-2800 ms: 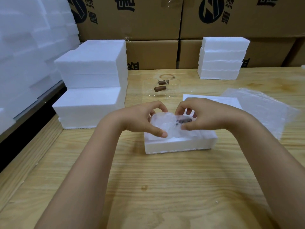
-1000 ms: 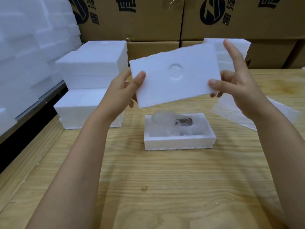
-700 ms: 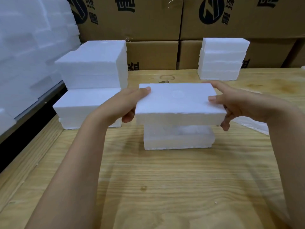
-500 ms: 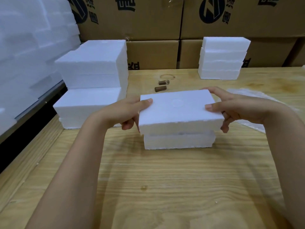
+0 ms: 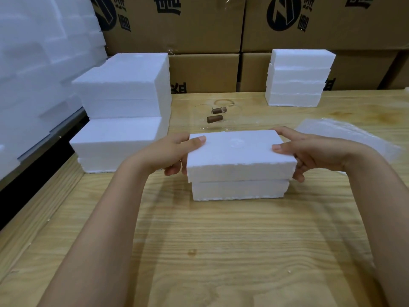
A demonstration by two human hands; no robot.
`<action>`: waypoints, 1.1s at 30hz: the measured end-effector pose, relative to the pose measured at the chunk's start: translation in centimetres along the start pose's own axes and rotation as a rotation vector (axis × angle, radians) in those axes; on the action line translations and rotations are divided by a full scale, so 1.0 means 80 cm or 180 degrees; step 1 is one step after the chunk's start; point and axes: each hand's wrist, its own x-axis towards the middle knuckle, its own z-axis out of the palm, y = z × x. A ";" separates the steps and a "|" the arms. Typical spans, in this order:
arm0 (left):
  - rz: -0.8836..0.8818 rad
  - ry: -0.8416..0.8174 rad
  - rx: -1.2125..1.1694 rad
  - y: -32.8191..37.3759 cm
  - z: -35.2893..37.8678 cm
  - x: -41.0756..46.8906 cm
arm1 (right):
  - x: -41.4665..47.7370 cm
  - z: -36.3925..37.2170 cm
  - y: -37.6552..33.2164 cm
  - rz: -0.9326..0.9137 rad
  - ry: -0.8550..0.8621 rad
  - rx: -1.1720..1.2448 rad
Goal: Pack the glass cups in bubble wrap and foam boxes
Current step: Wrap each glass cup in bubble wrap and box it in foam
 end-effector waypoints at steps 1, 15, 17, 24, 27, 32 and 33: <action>-0.0014 0.0009 -0.0024 0.000 0.001 0.001 | 0.000 0.000 0.000 0.0001 -0.0021 -0.0029; -0.0050 0.0290 0.0218 -0.011 0.013 0.010 | 0.009 -0.002 0.023 0.0017 -0.0022 0.0072; -0.0003 0.0325 0.0135 -0.013 0.016 0.009 | 0.010 0.000 0.027 -0.0058 0.0070 -0.0018; 0.0753 0.0693 -0.0723 -0.035 0.041 -0.001 | 0.016 0.034 0.046 -0.0988 0.1063 0.0350; 0.1023 0.0228 -0.0702 -0.044 0.040 -0.016 | 0.019 0.058 0.053 -0.1224 0.1208 0.0653; 0.1201 0.0222 -0.0492 -0.048 0.046 -0.026 | 0.022 0.082 0.051 -0.1349 0.1525 0.0739; 0.1155 0.0208 -0.0561 -0.047 0.046 -0.027 | 0.022 0.082 0.052 -0.1368 0.1554 0.0634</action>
